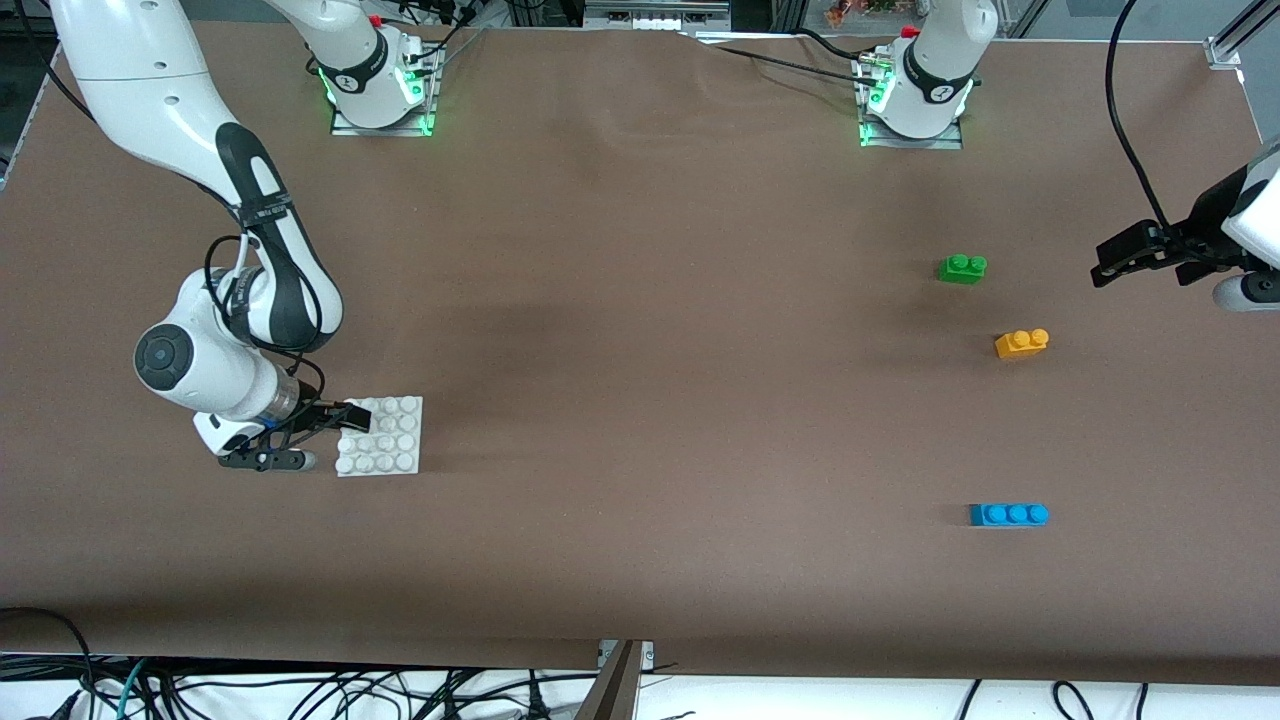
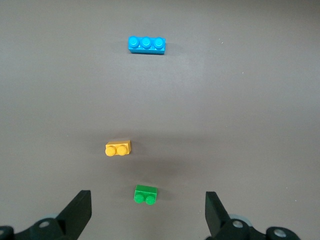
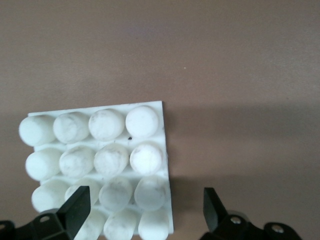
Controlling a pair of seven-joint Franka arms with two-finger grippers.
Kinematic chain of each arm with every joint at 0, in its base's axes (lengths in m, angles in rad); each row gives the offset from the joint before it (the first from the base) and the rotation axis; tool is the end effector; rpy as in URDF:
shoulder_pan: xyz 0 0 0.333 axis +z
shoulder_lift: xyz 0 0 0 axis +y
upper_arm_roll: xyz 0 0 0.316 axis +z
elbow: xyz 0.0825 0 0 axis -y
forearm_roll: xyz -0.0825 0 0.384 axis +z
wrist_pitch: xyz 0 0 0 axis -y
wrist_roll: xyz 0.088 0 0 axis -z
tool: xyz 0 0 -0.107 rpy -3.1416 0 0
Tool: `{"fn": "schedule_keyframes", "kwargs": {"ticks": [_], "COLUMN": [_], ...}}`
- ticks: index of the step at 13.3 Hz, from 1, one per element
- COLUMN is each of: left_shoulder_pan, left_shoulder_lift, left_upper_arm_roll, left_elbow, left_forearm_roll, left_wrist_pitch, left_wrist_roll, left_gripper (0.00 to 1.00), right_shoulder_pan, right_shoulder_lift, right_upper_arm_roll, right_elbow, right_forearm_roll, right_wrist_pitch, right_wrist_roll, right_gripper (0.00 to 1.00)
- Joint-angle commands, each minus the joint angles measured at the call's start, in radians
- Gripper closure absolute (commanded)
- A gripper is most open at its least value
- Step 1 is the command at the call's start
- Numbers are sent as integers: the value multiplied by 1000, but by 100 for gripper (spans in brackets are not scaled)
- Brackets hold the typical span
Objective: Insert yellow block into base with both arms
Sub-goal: 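Close the right gripper on the white base plate's edge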
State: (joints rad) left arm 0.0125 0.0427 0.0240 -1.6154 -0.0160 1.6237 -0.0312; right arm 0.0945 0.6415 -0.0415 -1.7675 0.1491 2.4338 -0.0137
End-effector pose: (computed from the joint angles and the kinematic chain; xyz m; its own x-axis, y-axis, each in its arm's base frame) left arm 0.5696 0.0189 0.5839 0.9970 0.0685 -0.0348 0.0690 -0.9975 0.0138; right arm 0.6630 0.0378 0.2020 0.9990 -0.0377 0.0234 -0.0358 -0.9966 -0.0745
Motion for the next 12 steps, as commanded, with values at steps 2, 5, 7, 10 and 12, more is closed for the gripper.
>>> {"fn": "schedule_keyframes", "kwargs": {"ticks": [2, 5, 7, 10, 12], "left_shoulder_pan": [-3, -3, -3, -3, -3], "left_shoulder_lift": [11, 13, 11, 11, 11], "left_upper_arm_roll": [7, 7, 7, 7, 7], "left_elbow": [34, 34, 34, 34, 34], "left_forearm_roll": [-22, -22, -22, -22, -22], "left_wrist_pitch": [-27, -28, -27, -28, -27], "left_wrist_roll": [8, 8, 8, 8, 8], "left_gripper": [0, 0, 0, 0, 0], "right_shoulder_pan": [-3, 2, 7, 8, 7], "right_shoulder_lift": [30, 33, 41, 63, 69], "right_upper_arm_roll": [6, 6, 6, 6, 6], "right_elbow": [20, 28, 31, 31, 31], "right_forearm_roll": [20, 20, 20, 23, 23], "right_wrist_pitch": [31, 31, 34, 76, 93], "right_wrist_roll": [-14, -8, -6, -8, -14], "right_gripper": [0, 0, 0, 0, 2]}}
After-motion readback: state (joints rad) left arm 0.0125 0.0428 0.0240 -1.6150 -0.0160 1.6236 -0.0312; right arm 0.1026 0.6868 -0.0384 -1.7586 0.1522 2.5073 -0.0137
